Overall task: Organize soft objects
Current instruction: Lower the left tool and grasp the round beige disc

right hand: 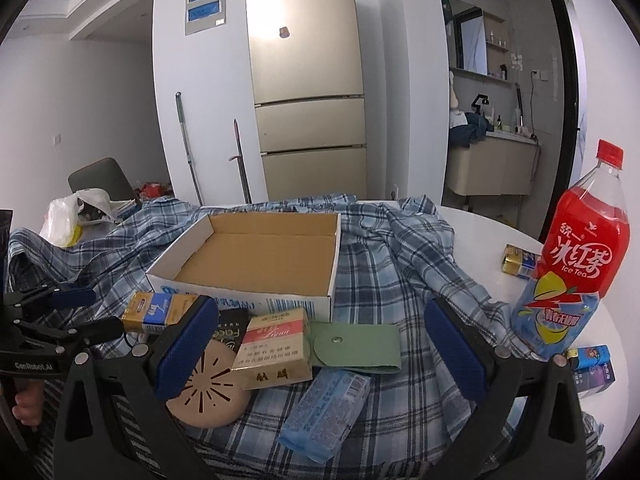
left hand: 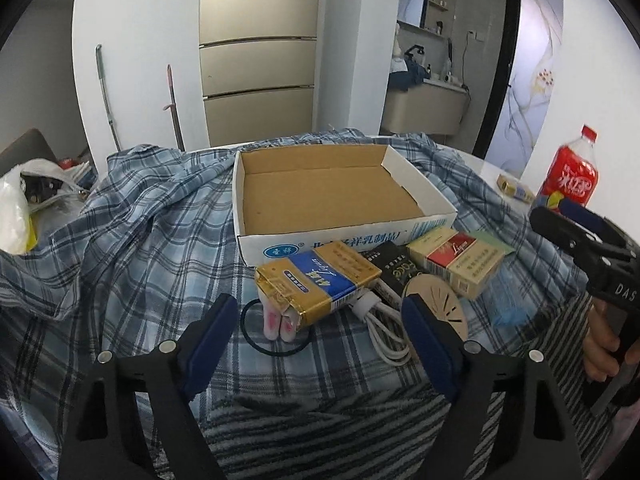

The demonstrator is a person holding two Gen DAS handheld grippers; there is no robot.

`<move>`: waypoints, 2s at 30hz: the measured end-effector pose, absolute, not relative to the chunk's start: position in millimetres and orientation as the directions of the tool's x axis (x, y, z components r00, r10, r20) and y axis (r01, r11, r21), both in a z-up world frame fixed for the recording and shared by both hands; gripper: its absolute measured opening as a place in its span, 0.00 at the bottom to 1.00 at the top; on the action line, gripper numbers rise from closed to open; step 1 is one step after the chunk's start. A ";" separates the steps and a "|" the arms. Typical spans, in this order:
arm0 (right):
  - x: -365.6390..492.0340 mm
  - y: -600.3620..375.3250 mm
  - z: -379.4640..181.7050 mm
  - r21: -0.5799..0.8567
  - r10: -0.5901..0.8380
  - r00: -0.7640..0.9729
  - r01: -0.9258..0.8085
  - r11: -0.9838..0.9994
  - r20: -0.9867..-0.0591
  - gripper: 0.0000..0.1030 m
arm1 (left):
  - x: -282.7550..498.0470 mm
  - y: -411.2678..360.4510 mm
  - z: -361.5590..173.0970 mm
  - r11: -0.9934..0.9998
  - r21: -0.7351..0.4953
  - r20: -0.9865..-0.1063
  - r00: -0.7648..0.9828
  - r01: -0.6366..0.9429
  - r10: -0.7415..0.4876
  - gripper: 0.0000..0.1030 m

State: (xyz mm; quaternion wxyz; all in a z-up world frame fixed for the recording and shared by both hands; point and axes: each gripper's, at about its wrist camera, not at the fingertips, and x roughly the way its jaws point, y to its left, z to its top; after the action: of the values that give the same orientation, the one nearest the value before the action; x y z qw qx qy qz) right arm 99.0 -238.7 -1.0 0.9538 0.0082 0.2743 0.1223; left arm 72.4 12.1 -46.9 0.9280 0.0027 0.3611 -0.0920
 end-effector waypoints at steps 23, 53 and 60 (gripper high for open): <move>121.0 -279.6 -4.6 0.112 0.134 0.765 -0.080 0.990 -0.630 0.98 | 112.8 -33.8 -79.6 0.898 -0.288 -0.821 0.397 0.332 -0.411 0.42; 121.1 -277.8 -7.1 0.145 0.179 0.751 -0.112 0.983 -0.635 0.98 | 62.6 -11.3 -21.8 0.940 0.152 -0.818 0.573 0.306 -0.055 0.14; 120.7 -278.8 -8.3 0.166 0.198 0.753 -0.119 0.979 -0.628 0.98 | 63.0 -25.0 -27.2 0.934 0.066 -0.837 0.529 0.350 -0.139 0.14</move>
State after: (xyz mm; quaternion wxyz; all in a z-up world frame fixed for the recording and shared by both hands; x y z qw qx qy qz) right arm 120.7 -278.8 -8.3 0.9344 0.0581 0.3411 0.0847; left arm 63.0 -25.1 -27.2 0.8669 0.1137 0.4643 -0.1411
